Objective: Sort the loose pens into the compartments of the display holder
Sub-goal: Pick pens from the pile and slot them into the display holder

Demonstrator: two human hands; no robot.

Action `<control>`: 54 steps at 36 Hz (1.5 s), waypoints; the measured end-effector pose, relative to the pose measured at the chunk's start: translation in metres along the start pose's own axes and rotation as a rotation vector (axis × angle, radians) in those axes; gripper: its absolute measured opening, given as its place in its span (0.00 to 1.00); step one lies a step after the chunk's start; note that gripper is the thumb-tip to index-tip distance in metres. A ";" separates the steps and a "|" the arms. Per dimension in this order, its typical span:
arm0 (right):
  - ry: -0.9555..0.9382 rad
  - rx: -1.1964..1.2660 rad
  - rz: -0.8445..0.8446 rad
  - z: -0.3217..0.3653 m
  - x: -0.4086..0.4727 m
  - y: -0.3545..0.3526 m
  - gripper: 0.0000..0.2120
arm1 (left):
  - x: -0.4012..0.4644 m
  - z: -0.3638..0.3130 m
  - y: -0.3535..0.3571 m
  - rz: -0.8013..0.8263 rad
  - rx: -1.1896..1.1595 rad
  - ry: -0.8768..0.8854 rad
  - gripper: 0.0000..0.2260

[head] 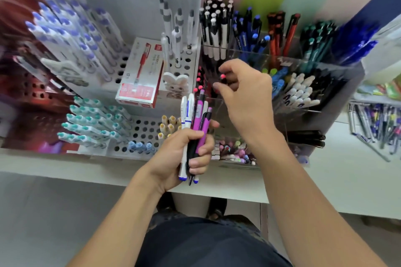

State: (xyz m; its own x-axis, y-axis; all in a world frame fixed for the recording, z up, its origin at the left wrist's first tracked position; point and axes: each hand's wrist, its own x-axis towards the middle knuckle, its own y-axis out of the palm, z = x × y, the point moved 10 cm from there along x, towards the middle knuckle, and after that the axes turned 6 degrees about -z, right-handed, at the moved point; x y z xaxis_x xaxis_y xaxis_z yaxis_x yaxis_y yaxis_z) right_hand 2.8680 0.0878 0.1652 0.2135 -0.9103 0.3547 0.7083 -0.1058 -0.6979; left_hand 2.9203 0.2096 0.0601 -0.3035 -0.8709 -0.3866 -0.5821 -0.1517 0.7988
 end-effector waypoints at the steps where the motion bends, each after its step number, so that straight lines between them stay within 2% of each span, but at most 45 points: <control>1: 0.002 -0.008 0.008 0.000 0.000 0.004 0.10 | -0.001 0.000 0.001 0.009 -0.008 0.001 0.13; 6: 0.032 0.049 0.069 -0.001 -0.005 0.012 0.13 | -0.002 -0.004 -0.004 -0.022 0.038 0.044 0.11; 9: 0.054 0.136 0.035 0.000 -0.017 -0.008 0.09 | -0.003 -0.004 -0.005 -0.055 0.095 0.059 0.08; 12: 0.176 0.197 0.114 -0.014 -0.032 -0.011 0.12 | -0.002 -0.002 -0.001 -0.088 0.208 0.071 0.03; 15: 0.342 0.312 0.218 -0.031 -0.048 0.003 0.10 | 0.003 0.004 0.004 -0.111 0.289 0.075 0.08; 18: 0.486 0.499 0.213 -0.044 -0.054 0.004 0.05 | 0.007 0.005 0.006 -0.144 0.285 0.088 0.13; 20: 0.514 0.544 0.218 -0.050 -0.056 0.001 0.05 | 0.009 0.004 0.004 -0.182 0.281 0.102 0.15; 24: 0.466 0.616 0.140 -0.054 -0.053 -0.015 0.02 | 0.009 0.000 0.005 -0.194 0.321 0.116 0.14; 29: 0.395 0.595 0.056 -0.051 -0.048 -0.033 0.12 | 0.011 0.001 0.010 -0.186 0.312 0.110 0.11; 33: 0.337 0.553 0.045 -0.045 -0.049 -0.035 0.10 | 0.013 -0.003 0.006 -0.267 0.325 0.167 0.09; 38: 0.373 0.606 0.182 -0.043 -0.059 -0.021 0.26 | 0.016 -0.008 0.006 -0.316 0.371 0.229 0.06; 42: 0.355 0.660 0.167 -0.042 -0.057 -0.026 0.20 | 0.018 -0.015 0.007 -0.351 0.392 0.280 0.05; 45: 0.239 0.646 0.002 -0.032 -0.043 -0.054 0.18 | 0.018 -0.029 0.006 -0.421 0.393 0.319 0.05; 49: -0.018 0.524 -0.262 -0.007 -0.020 -0.104 0.18 | 0.020 -0.049 0.003 -0.483 0.473 0.385 0.05; 51: -0.129 0.425 -0.299 0.005 -0.014 -0.109 0.18 | 0.019 -0.053 0.001 -0.501 0.488 0.405 0.06; 54: -0.233 0.208 -0.259 0.013 -0.008 -0.088 0.15 | 0.016 -0.053 0.001 -0.510 0.462 0.429 0.05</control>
State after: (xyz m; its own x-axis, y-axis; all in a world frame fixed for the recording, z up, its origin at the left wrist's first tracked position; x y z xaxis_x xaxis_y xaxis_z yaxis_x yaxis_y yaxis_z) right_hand 2.8129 0.1097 0.2321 0.1401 -0.7465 0.6505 0.8746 -0.2147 -0.4348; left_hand 2.9546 0.1711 0.0789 0.3444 -0.8643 -0.3665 -0.8519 -0.4518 0.2648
